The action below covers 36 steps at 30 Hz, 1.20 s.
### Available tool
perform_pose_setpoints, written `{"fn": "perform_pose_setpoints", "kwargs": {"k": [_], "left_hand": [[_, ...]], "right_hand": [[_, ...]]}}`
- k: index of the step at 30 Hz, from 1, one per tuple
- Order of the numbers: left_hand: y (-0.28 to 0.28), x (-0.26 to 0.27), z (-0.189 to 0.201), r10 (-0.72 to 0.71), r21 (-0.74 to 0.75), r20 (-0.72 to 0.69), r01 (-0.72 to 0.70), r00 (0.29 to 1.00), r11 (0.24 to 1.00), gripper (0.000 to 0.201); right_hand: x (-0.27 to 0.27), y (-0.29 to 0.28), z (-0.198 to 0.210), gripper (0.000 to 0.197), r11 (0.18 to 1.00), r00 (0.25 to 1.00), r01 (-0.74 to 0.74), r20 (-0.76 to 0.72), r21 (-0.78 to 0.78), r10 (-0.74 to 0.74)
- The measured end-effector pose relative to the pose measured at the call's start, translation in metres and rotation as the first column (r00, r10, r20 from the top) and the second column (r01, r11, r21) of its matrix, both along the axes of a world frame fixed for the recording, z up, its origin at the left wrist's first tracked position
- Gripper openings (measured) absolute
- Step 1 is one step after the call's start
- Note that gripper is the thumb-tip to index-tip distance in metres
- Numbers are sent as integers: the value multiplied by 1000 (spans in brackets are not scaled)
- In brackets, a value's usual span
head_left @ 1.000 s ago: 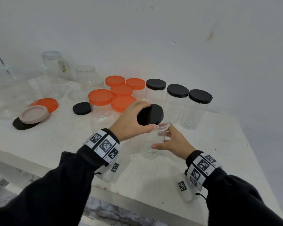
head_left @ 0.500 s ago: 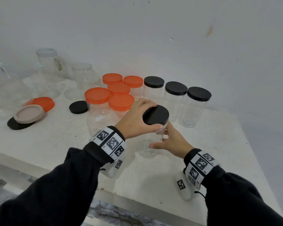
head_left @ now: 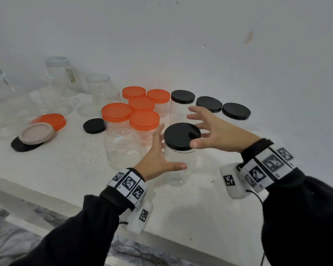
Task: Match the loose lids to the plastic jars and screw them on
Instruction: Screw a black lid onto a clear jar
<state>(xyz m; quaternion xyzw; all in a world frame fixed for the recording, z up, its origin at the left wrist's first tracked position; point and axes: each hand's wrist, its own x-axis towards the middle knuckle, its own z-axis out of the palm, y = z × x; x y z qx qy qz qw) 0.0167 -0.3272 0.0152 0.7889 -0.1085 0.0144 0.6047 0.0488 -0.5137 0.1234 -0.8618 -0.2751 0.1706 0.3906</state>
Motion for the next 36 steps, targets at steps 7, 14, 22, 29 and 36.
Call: {"fn": "perform_pose_setpoints", "kwargs": {"k": [7,14,22,29,36], "left_hand": [[-10,6,0,71,-1,64,-71,995,998,104],[-8,7,5,50,63,62,-54,997,997,86],[-6,4,8,12,56,29,-13,1000,998,80],[-6,4,8,-4,77,37,1,999,997,75],[-5,4,11,-21,106,38,17,999,994,77]], "right_hand": [[-2,40,29,96,798,935,-82,231,-597,269],[-3,64,33,87,544,925,-24,188,-839,330],[0,61,35,77,562,910,-97,155,-821,384],[1,56,32,75,608,906,-137,149,-782,396],[3,53,32,76,657,907,-162,150,-736,392]]}}
